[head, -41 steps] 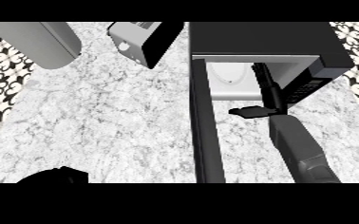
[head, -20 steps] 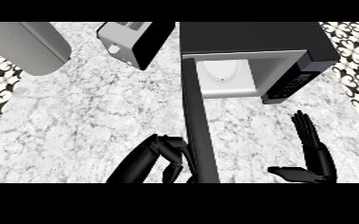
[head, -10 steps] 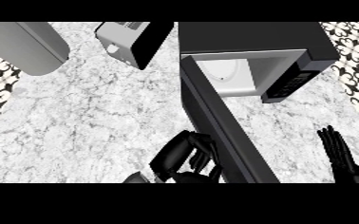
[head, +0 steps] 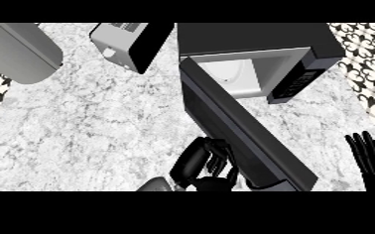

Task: Pick up the milk, place it into the microwave and close the microwave

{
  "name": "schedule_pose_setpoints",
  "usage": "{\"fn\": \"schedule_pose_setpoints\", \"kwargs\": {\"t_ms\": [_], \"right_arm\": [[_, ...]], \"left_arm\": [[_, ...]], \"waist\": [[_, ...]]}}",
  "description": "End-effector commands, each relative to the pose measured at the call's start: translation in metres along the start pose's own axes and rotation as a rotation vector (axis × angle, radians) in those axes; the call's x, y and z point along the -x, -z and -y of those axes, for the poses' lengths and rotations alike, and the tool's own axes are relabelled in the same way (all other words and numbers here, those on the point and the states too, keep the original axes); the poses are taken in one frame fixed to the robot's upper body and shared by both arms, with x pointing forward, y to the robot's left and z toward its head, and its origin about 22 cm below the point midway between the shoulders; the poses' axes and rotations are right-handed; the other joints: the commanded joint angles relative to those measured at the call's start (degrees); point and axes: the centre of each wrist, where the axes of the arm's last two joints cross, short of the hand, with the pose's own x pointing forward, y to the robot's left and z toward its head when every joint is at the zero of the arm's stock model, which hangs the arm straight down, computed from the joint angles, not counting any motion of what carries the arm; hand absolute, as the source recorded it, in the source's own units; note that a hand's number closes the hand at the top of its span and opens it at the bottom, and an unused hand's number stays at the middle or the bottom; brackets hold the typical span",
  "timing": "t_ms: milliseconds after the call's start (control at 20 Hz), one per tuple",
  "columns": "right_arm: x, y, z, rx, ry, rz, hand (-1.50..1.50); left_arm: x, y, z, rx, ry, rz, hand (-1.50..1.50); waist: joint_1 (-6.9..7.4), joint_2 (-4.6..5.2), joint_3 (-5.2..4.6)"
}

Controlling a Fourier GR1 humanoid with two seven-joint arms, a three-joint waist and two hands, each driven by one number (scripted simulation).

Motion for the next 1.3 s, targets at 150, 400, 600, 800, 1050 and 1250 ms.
{"fn": "schedule_pose_setpoints", "kwargs": {"t_ms": [150,400,600,800,1050,1250], "right_arm": [[-0.029,0.013,-0.009,-0.115,0.087,0.086,-1.5],[-0.044,0.019,-0.003,-0.172,0.12,0.081,-1.5],[-0.061,0.036,-0.004,-0.224,0.112,0.096,-1.5],[-0.072,0.05,0.002,-0.267,0.068,0.104,-1.5],[-0.089,0.065,0.009,-0.266,0.034,0.152,-1.5],[-0.095,0.074,0.021,-0.266,0.031,0.166,-1.5]], "left_arm": [[0.004,0.018,0.005,0.013,-0.012,-0.059,1.5],[-0.013,0.034,0.004,-0.045,-0.061,0.005,1.5],[-0.018,0.037,0.006,-0.122,-0.085,0.045,1.5],[-0.03,0.05,-0.002,-0.234,-0.093,0.069,1.5],[-0.034,0.064,-0.013,-0.363,-0.102,0.044,1.5],[-0.043,0.082,-0.023,-0.415,-0.096,0.022,-1.5]], "waist": [[-2.83,0.55,-0.03],[-4.38,0.85,-0.05],[-5.3,1.0,-0.16],[-6.21,1.33,-0.17],[-7.56,1.69,-0.17],[-8.41,2.33,0.03]]}}
